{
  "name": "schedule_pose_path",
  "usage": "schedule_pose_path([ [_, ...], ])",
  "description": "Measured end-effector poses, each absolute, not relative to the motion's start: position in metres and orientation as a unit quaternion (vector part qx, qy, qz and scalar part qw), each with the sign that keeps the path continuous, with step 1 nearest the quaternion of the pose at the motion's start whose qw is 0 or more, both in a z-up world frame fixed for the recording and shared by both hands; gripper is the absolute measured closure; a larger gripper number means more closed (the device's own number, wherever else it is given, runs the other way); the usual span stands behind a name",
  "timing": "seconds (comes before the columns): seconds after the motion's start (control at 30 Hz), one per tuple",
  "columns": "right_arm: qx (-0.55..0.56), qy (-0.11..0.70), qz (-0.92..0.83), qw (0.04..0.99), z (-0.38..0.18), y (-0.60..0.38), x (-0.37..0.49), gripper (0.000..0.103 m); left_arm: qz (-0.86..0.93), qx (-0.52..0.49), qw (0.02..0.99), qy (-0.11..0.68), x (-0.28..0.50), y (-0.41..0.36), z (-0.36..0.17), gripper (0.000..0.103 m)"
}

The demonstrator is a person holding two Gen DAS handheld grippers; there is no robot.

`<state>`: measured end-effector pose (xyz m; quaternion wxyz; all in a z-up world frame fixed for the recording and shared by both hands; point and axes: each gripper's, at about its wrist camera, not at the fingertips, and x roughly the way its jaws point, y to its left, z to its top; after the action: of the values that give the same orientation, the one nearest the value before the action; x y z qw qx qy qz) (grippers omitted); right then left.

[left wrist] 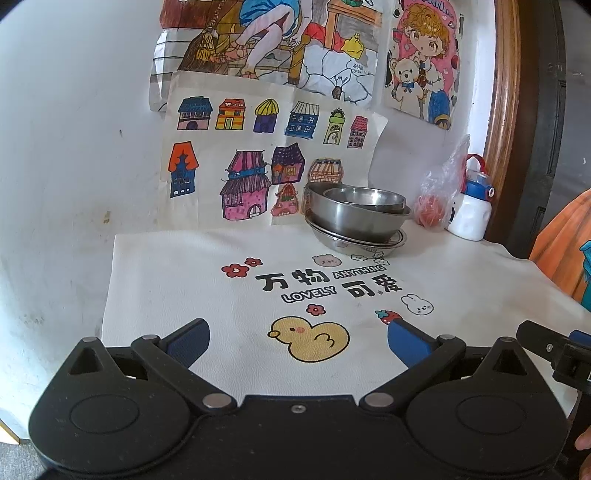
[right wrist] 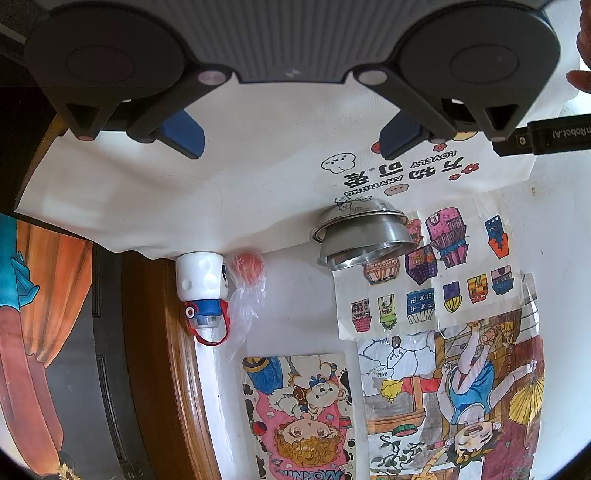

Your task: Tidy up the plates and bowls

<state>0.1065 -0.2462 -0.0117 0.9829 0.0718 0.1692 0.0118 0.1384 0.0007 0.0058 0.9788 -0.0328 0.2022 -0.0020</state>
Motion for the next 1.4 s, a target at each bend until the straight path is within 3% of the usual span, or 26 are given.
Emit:
schedule_pose_path([
  [1.4, 0.071, 0.169, 0.013, 0.983, -0.013, -0.2421, 0.1095, 0.0, 0.003, -0.025, 0.979, 0.204, 0.1412, -0.0017, 0.0032, 0.001],
])
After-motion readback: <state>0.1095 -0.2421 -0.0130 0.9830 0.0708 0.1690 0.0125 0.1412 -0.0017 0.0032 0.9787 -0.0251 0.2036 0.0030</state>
